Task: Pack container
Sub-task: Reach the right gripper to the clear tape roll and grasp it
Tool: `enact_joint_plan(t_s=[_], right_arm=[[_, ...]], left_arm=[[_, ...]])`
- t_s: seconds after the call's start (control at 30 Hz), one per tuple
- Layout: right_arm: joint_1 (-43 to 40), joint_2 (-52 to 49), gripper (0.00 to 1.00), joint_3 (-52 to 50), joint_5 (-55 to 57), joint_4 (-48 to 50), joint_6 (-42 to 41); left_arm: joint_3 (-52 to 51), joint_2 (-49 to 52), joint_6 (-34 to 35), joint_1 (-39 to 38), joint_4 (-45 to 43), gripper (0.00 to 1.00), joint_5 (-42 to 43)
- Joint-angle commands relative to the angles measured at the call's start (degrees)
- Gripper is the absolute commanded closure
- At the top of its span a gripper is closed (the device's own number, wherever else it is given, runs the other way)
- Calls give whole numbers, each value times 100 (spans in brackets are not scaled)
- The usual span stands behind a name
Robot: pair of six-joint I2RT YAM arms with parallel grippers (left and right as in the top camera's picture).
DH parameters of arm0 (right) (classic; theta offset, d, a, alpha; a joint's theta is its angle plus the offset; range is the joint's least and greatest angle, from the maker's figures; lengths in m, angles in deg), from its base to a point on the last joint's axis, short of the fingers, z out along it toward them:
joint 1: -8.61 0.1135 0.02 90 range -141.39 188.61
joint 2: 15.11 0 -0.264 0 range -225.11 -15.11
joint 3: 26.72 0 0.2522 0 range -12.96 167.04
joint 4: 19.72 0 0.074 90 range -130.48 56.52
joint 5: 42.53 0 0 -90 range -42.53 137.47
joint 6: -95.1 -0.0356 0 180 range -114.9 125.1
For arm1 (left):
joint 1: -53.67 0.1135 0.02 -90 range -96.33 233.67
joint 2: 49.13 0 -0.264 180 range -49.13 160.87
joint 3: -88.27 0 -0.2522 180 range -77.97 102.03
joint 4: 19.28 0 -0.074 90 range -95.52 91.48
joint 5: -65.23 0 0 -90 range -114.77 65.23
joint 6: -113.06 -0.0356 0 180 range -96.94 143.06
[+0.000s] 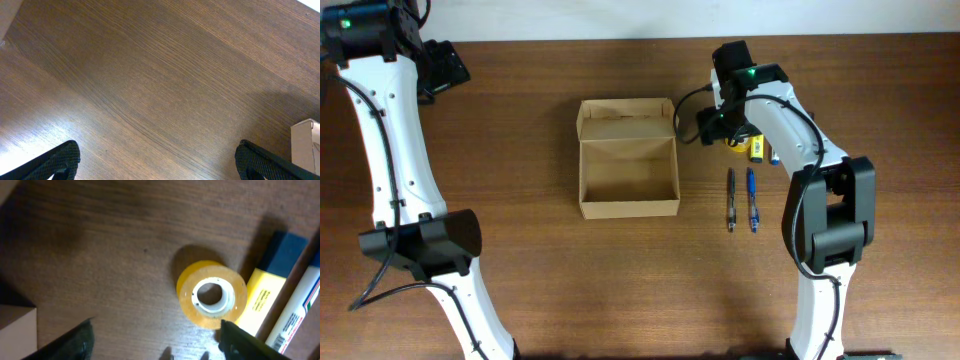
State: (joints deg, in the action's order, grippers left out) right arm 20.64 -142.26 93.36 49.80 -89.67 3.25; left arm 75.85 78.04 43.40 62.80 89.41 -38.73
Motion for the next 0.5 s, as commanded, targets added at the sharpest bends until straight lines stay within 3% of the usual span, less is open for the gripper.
enact_joint_plan(t_s=[0.0,0.47], right_arm=[[-15,-85,29,96,-61,96,-9],[-157,-361,28,94,-50,197,-225]], left_arm=[[-26,-109,-70,15,7,0,-24],[-26,-109,-70,15,7,0,-24]])
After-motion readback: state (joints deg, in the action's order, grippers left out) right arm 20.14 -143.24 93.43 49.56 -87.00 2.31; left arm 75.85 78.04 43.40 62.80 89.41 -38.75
